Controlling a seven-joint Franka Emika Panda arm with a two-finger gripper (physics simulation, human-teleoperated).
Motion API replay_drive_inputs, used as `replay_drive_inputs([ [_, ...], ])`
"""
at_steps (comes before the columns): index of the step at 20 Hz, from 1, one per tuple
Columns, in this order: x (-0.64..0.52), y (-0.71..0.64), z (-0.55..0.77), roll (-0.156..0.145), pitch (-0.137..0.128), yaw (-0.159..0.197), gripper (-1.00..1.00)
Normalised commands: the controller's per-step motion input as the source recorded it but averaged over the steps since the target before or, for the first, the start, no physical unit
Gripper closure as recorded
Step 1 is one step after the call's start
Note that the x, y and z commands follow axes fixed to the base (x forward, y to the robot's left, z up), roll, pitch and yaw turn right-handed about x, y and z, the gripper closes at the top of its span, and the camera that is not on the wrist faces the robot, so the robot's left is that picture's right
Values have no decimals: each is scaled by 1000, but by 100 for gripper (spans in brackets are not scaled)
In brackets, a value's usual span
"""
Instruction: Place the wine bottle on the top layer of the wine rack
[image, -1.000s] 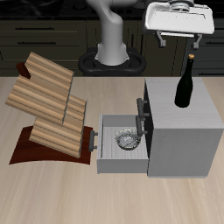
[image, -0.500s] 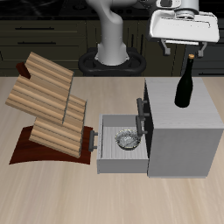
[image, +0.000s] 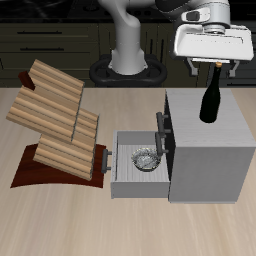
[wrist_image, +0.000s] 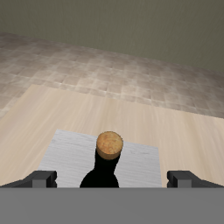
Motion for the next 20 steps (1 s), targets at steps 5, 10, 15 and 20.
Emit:
replay_drive_inputs([
  [5,102,-6,-266,3,28,-1,-100],
  [10,128,-55,-316,1,76,-35,-100],
  [15,0,-8,-68,10,13,-5,100],
  [20,-13,-14,95,21,3,-22,100],
])
